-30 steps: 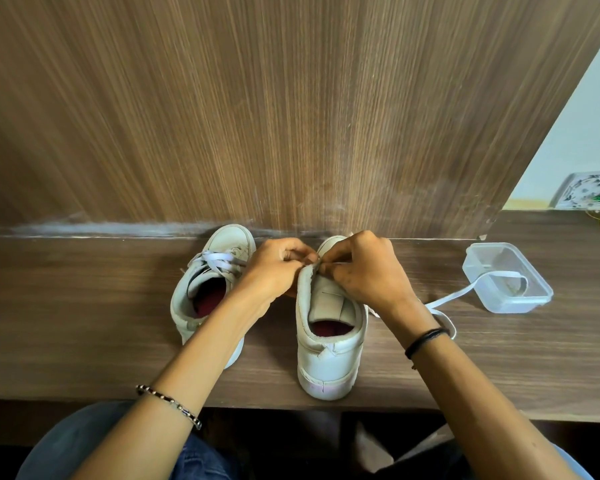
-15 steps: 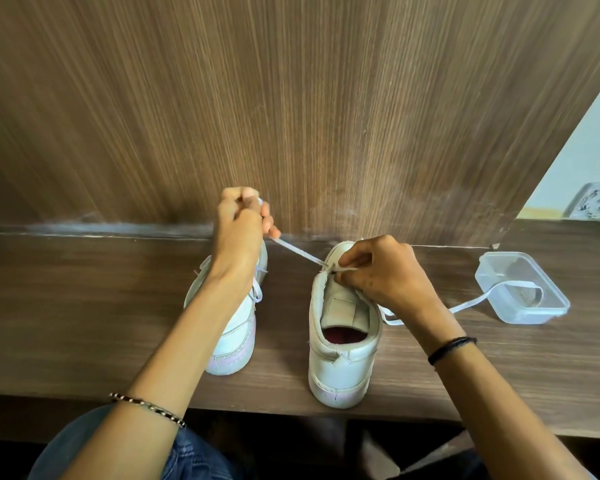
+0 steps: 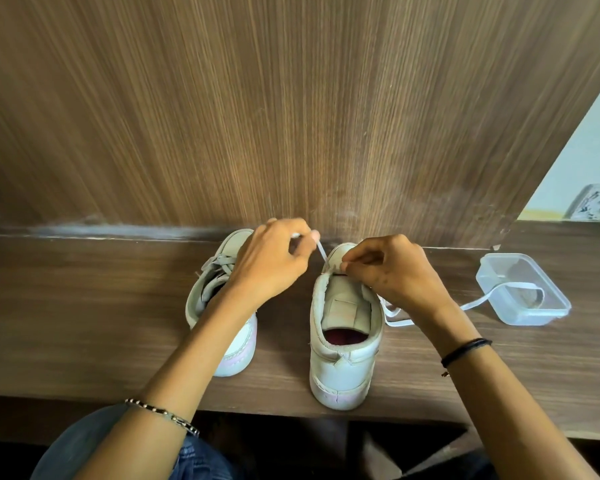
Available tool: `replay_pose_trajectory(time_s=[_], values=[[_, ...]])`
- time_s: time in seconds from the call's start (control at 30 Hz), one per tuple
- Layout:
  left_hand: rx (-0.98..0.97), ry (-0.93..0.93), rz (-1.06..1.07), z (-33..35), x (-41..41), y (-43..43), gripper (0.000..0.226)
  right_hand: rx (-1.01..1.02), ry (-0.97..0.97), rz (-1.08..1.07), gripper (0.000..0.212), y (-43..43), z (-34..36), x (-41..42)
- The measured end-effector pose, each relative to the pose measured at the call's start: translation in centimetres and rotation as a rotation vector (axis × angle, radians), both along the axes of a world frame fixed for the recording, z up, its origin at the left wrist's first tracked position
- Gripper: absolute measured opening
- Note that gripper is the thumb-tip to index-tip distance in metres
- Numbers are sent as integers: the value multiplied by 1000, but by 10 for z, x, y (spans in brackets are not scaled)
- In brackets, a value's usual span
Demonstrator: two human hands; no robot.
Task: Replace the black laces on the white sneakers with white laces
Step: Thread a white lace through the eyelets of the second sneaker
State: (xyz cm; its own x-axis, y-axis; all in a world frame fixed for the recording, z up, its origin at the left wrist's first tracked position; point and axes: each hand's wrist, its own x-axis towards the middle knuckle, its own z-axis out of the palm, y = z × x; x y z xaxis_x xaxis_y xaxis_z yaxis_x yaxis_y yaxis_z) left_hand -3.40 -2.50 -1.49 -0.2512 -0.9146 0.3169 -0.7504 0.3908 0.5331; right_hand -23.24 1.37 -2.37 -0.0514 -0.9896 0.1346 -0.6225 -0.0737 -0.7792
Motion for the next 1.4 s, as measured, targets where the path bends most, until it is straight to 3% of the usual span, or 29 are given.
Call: replay_pose_trajectory(time_s=[0.13, 0.23, 0.3, 0.33, 0.4, 0.5, 0.57, 0.67, 0.77, 0.9, 0.97, 1.1, 1.27, 1.4], values=[[146, 675, 63, 16, 2, 0, 29, -20, 55, -15, 7, -1, 0, -2], [321, 1124, -3, 24, 1, 2, 28, -23, 51, -18, 9, -1, 1, -3], [458, 1283, -76, 26, -4, 4, 29, -20, 46, -22, 9, -1, 1, -3], [473, 1208, -84, 24, -6, 5, 29, -16, 43, -25, 9, -1, 1, -2], [413, 861, -79, 14, -10, 7, 28, -9, 44, -26, 9, -2, 1, -2], [273, 364, -86, 4, -12, 12, 4, -3, 31, -22, 7, -1, 1, -2], [273, 146, -123, -1, -12, 13, 17, 3, 21, -18, 6, -1, 1, -4], [319, -56, -159, -2, -6, 10, 18, 20, 0, -12, 4, -1, 2, -7], [303, -129, -107, -3, -1, 8, 9, 33, -9, 2, 4, -1, 2, -9], [8, -272, 124, 5, -8, 12, 16, 60, -24, 22, 4, 1, 3, -9], [-109, -174, 280, 10, -11, 14, 18, 58, -12, 18, 6, 2, 4, -9], [-190, 260, 404, 13, -3, 7, 15, 33, 31, 8, 10, 2, 6, -10], [35, 923, 315, 20, 0, 7, 31, 1, 18, -58, 12, 3, 8, -13], [283, 1032, 166, 26, -2, 7, 27, 78, -233, -18, 15, 4, 14, -11]])
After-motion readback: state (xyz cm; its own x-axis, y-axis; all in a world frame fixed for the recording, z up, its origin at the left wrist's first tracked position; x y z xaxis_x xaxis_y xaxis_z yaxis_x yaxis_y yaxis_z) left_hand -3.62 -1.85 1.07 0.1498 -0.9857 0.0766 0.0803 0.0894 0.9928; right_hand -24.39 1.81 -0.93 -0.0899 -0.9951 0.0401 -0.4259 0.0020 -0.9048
